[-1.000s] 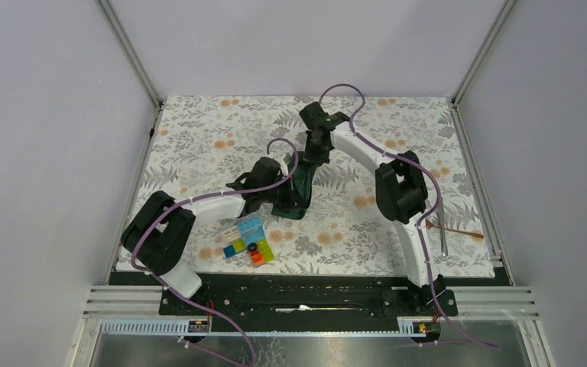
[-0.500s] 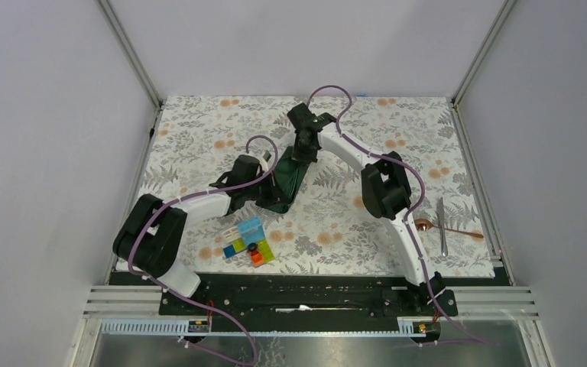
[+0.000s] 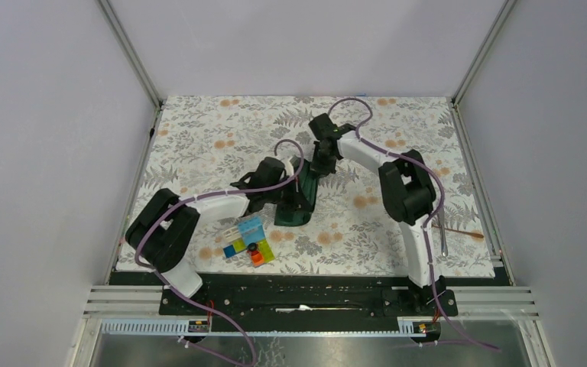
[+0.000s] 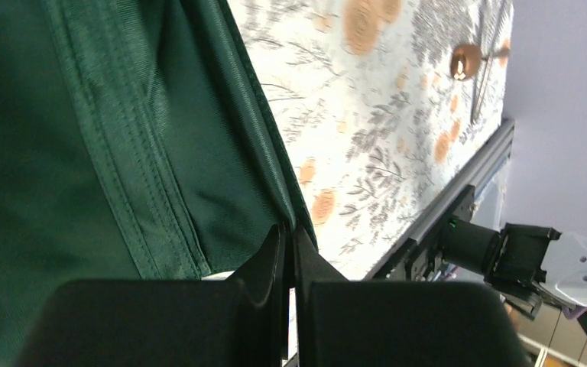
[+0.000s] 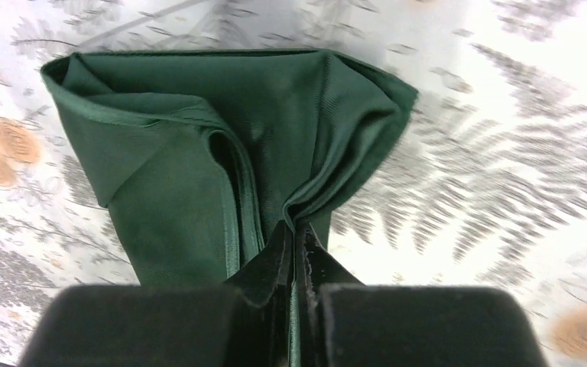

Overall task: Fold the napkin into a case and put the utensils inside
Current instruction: Fold the 2/3-rectangle-folded napkin at the center of the board.

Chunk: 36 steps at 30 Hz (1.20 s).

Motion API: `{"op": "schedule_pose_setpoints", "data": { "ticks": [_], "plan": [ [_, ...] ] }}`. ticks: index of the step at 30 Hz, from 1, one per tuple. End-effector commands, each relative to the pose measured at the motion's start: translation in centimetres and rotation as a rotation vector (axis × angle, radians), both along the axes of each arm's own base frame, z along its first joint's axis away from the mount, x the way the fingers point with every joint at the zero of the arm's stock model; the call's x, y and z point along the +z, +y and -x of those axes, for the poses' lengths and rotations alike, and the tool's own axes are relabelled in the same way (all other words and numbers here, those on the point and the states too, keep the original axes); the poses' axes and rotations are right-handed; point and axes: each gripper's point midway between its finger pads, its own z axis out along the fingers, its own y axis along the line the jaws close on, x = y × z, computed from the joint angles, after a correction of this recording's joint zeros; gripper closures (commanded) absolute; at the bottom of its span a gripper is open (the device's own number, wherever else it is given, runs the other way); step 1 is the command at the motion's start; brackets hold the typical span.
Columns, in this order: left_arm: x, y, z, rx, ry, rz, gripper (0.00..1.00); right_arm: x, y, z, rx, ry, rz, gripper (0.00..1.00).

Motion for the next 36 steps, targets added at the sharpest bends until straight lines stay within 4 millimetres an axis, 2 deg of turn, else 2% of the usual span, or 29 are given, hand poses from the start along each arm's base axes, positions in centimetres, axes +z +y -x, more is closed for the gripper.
{"op": "schedule_pose_setpoints", "data": {
  "ticks": [1, 8, 11, 14, 20, 28, 34, 36],
  "plan": [
    [1.9, -4.4, 1.3, -0.079, -0.015, 0.048, 1.00, 3.7, -4.0, -0.8, -0.034, -0.106, -0.027, 1.00],
    [1.5, -10.4, 3.7, -0.177, 0.007, 0.068, 1.00, 4.3, -10.4, 2.2, -0.057, -0.098, 0.030, 1.00],
    [1.9, -11.8, 3.9, -0.190, 0.003, 0.098, 1.00, 4.6, -12.0, 3.4, -0.042, -0.084, 0.104, 1.00],
    [2.0, -12.1, 4.1, -0.192, 0.005, 0.114, 1.00, 4.9, -12.5, 3.8, -0.037, -0.075, 0.126, 1.00],
    [2.2, -11.1, 4.5, -0.183, -0.002, 0.136, 1.00, 5.2, -11.4, 3.3, -0.037, -0.072, 0.166, 1.00],
    [1.5, -7.1, 3.6, -0.136, 0.012, 0.144, 1.00, 5.1, -6.5, 2.6, -0.029, -0.057, 0.220, 1.00],
    [0.8, -4.8, 3.2, -0.105, 0.012, 0.133, 1.00, 4.3, -4.9, 2.3, -0.035, -0.029, 0.237, 1.00],
    [0.3, -4.2, 3.2, -0.096, 0.015, 0.117, 0.97, 4.3, -4.4, 2.0, -0.040, -0.031, 0.230, 1.00]
  ]
}}
